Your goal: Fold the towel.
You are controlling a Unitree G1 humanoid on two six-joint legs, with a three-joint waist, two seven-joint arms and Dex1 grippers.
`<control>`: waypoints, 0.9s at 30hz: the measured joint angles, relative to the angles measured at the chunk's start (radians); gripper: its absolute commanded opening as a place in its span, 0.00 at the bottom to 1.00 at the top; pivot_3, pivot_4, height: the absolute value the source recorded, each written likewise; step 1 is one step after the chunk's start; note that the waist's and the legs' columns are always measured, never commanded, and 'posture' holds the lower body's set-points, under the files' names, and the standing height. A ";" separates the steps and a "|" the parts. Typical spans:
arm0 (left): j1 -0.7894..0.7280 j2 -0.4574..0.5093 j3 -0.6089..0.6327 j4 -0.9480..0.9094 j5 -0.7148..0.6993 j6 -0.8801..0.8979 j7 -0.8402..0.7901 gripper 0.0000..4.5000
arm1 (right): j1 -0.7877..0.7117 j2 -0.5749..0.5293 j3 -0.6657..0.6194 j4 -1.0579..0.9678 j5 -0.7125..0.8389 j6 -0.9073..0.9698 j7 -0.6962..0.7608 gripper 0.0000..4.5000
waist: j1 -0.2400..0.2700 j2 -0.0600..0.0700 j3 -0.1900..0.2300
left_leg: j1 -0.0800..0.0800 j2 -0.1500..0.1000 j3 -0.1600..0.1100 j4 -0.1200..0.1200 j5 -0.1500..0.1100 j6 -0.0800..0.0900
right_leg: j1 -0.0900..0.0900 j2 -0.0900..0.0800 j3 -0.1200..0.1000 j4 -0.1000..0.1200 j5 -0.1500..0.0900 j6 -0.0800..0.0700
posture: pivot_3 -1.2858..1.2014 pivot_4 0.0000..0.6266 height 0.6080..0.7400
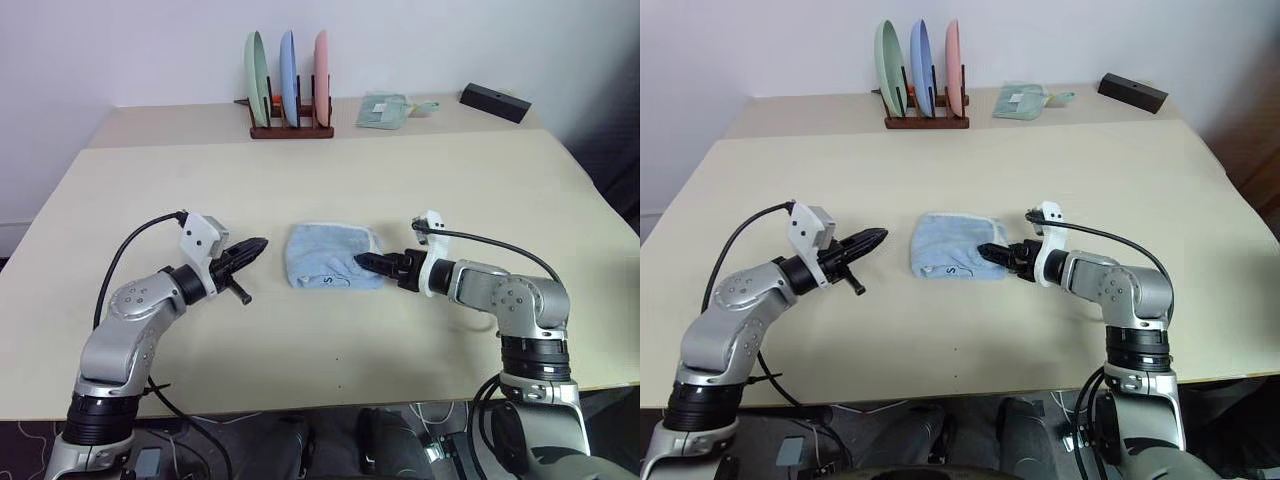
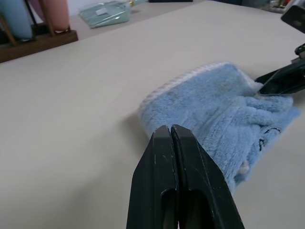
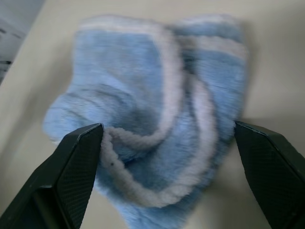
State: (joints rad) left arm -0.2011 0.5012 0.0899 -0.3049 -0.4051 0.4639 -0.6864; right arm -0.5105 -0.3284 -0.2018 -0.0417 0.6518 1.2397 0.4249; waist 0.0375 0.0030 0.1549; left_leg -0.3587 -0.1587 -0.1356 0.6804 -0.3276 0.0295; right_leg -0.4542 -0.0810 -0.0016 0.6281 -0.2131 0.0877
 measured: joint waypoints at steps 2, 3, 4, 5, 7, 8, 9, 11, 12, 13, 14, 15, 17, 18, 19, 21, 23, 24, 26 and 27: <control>0.002 -0.003 -0.015 -0.030 -0.004 0.000 -0.005 0.00 | -0.004 0.009 0.001 -0.002 0.001 0.012 -0.008 0.98 | -0.001 0.000 0.000 | 0.000 0.000 0.000 0.000 0.000 0.000 | 0.000 0.000 0.000 0.000 0.000 0.000 | 0.52 0.24 1.00; 0.003 -0.003 -0.025 -0.044 -0.008 0.000 -0.007 0.00 | -0.008 0.020 0.000 -0.002 0.002 0.020 -0.012 0.98 | -0.002 0.000 0.000 | 0.000 0.000 0.000 0.000 0.000 0.000 | 0.000 0.000 0.000 0.000 0.000 0.000 | 0.52 0.24 1.00; 0.003 -0.004 -0.033 -0.054 -0.011 0.000 -0.009 0.00 | -0.010 0.036 -0.002 -0.002 0.004 0.024 -0.017 0.93 | -0.003 0.000 0.000 | 0.000 0.000 0.000 0.000 0.000 0.000 | 0.000 0.000 0.000 0.000 0.000 0.000 | 0.52 0.24 1.00; 0.004 -0.003 -0.039 -0.059 -0.012 0.001 -0.010 0.00 | -0.013 0.053 -0.004 -0.001 0.008 0.032 -0.024 0.86 | -0.005 0.000 0.000 | 0.001 0.000 0.000 0.000 0.000 0.000 | 0.000 0.000 0.000 0.000 0.000 0.000 | 0.52 0.24 1.00; 0.007 -0.003 -0.045 -0.063 -0.014 0.001 -0.011 0.00 | -0.014 0.091 -0.006 0.001 0.021 0.051 -0.037 0.70 | -0.006 0.000 0.000 | 0.000 0.000 0.000 0.000 0.000 0.000 | 0.000 0.000 0.000 0.000 0.000 0.000 | 0.52 0.24 1.00; 0.011 -0.002 -0.049 -0.063 -0.013 0.001 -0.011 0.00 | -0.016 0.107 -0.009 0.004 0.026 0.061 -0.046 0.56 | -0.006 0.000 0.000 | 0.000 0.000 0.000 0.000 0.000 0.000 | 0.000 0.000 0.000 0.000 0.000 0.000 | 0.52 0.24 1.00; 0.014 -0.002 -0.055 -0.063 -0.013 0.001 -0.011 0.00 | -0.018 0.120 -0.017 0.007 0.032 0.066 -0.057 0.46 | -0.006 0.000 0.000 | 0.000 0.000 0.000 0.000 0.000 0.000 | 0.000 0.000 0.000 0.000 0.000 0.000 | 0.52 0.24 1.00; 0.019 -0.002 -0.062 -0.063 -0.013 0.001 -0.010 0.00 | -0.030 0.141 -0.043 0.015 0.039 0.072 -0.080 0.23 | -0.003 0.000 0.000 | 0.000 0.000 0.000 0.000 0.000 0.000 | 0.000 0.000 0.000 0.000 0.000 0.000 | 0.52 0.24 1.00; 0.021 -0.002 -0.065 -0.063 -0.013 0.001 -0.010 0.00 | -0.039 0.150 -0.059 0.019 0.041 0.074 -0.092 0.11 | -0.002 0.000 0.000 | 0.000 0.000 0.000 0.000 0.000 0.000 | 0.000 0.000 0.000 0.000 0.000 0.000 | 0.52 0.24 1.00; 0.022 -0.002 -0.066 -0.063 -0.013 0.001 -0.009 0.00 | -0.048 0.159 -0.078 0.024 0.044 0.078 -0.105 0.03 | -0.001 0.000 0.000 | 0.000 0.000 0.000 0.000 0.000 0.000 | 0.000 0.000 0.000 0.000 0.000 0.000 | 0.52 0.24 1.00; 0.022 -0.002 -0.066 -0.063 -0.013 0.001 -0.008 0.00 | -0.052 0.169 -0.101 0.027 0.051 0.083 -0.119 0.01 | -0.001 0.000 0.000 | 0.000 0.000 0.000 0.000 0.000 0.000 | 0.000 0.000 0.000 0.000 0.000 0.000 | 0.52 0.24 1.00; 0.022 -0.002 -0.067 -0.063 -0.013 0.001 -0.008 0.00 | -0.053 0.178 -0.122 0.028 0.060 0.087 -0.131 0.01 | -0.001 0.000 0.000 | 0.000 0.000 0.000 0.000 0.000 0.000 | 0.000 0.000 0.000 0.000 0.000 0.000 | 0.52 0.24 1.00; 0.022 -0.003 -0.068 -0.063 -0.014 0.001 -0.006 0.00 | -0.053 0.193 -0.167 0.028 0.079 0.094 -0.157 0.01 | -0.001 0.000 0.000 | 0.000 0.000 0.000 0.000 0.000 0.000 | 0.000 0.000 0.000 0.000 0.000 0.000 | 0.52 0.24 1.00; 0.022 -0.004 -0.069 -0.063 -0.015 0.001 -0.006 0.00 | -0.053 0.194 -0.189 0.028 0.088 0.097 -0.169 0.01 | -0.001 0.000 0.000 | 0.000 0.000 0.000 0.000 0.000 0.000 | 0.000 0.000 0.000 0.000 0.000 0.000 | 0.52 0.24 1.00; 0.022 -0.005 -0.070 -0.063 -0.017 0.001 -0.005 0.00 | -0.057 0.195 -0.232 0.027 0.109 0.098 -0.186 0.01 | 0.000 0.001 0.000 | 0.000 0.000 0.000 0.000 0.000 0.000 | 0.000 0.000 0.000 0.000 0.000 0.000 | 0.52 0.24 1.00; 0.020 -0.012 -0.074 -0.061 -0.018 0.001 -0.005 0.00 | -0.075 0.182 -0.328 0.024 0.144 0.091 -0.221 0.01 | 0.002 0.001 0.000 | 0.000 0.000 0.000 0.000 0.000 0.000 | 0.000 0.000 0.000 0.000 0.000 0.000 | 0.52 0.24 1.00; 0.003 -0.015 -0.087 -0.046 -0.018 -0.001 -0.012 0.00 | -0.097 0.123 -0.426 0.022 0.169 0.067 -0.263 0.01 | 0.005 0.001 0.000 | 0.000 0.000 0.000 0.000 0.000 0.000 | 0.000 0.000 0.000 0.000 0.000 0.000 | 0.52 0.24 1.00; -0.011 -0.017 -0.095 -0.033 -0.017 -0.003 -0.019 0.00 | -0.103 0.085 -0.484 0.022 0.180 0.051 -0.288 0.01 | 0.007 0.001 0.000 | 0.000 -0.001 0.000 0.000 0.000 0.000 | 0.000 0.000 0.000 0.000 0.000 0.000 | 0.52 0.24 1.00; -0.039 -0.024 -0.108 -0.001 -0.017 -0.013 -0.033 0.00 | -0.105 0.015 -0.594 0.022 0.197 0.018 -0.339 0.01 | 0.004 0.001 0.000 | 0.000 0.000 0.000 0.000 0.000 0.000 | 0.000 0.000 0.000 0.000 0.000 0.000 | 0.52 0.24 1.00; -0.057 -0.031 -0.116 0.017 -0.017 -0.017 -0.041 0.00 | -0.101 -0.012 -0.640 0.022 0.201 0.008 -0.362 0.01 | 0.002 0.001 0.000 | 0.000 0.000 0.000 -0.001 0.000 0.000 | 0.000 0.000 0.000 0.000 0.000 0.000 | 0.52 0.24 1.00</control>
State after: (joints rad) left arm -0.2577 0.4700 -0.0265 -0.2878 -0.4222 0.4471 -0.7273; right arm -0.6111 -0.3402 -0.8421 -0.0199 0.8531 1.2473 0.0629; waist 0.0393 0.0039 0.1550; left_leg -0.3589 -0.1590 -0.1356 0.6799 -0.3276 0.0296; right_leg -0.4541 -0.0812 -0.0016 0.6279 -0.2131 0.0878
